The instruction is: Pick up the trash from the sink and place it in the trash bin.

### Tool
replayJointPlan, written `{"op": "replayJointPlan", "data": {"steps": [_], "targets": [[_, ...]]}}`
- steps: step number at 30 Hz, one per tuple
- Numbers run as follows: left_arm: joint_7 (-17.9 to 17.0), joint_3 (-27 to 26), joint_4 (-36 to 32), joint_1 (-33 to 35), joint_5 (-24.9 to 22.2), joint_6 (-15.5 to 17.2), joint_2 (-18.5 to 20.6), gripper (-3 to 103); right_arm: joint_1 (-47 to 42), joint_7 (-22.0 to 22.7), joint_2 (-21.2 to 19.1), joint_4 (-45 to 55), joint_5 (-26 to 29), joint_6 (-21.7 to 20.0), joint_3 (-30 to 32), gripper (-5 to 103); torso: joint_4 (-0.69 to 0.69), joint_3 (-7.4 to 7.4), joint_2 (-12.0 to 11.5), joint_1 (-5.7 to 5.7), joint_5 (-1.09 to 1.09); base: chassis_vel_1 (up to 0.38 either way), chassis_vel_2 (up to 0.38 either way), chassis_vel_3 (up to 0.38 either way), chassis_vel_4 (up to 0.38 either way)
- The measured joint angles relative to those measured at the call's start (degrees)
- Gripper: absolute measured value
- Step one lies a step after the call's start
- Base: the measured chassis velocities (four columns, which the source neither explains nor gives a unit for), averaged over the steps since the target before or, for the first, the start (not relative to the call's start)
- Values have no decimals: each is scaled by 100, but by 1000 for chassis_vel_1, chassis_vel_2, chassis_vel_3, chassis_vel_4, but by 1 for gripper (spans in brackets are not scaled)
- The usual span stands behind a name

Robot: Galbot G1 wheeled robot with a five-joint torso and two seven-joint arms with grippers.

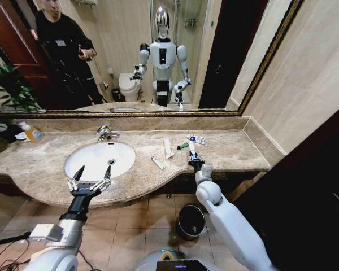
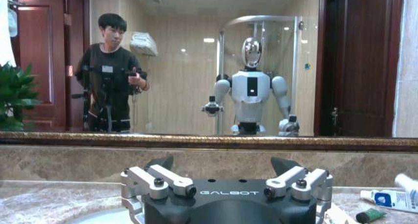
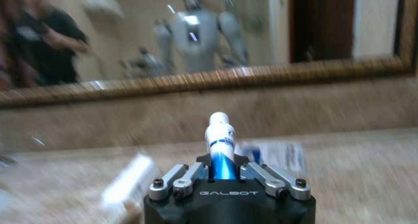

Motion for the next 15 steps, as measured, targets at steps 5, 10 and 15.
{"op": "replayJointPlan", "data": {"steps": [5,10,15], "targets": [[0,0,0,0,0,0,0,100,-574,-1409,-345,496,278,409,721,19,-2,0,0,-1,0,0,0,0,0],[0,0,0,0,0,0,0,100,-1076,-2018,-666,920,754,504,1182,19,0,0,0,-1,1,0,0,0,0],[0,0,0,0,0,0,0,100,-1611,-2230,-889,1038,828,627,1510,19,0,0,0,-1,2,0,0,0,0]]}}
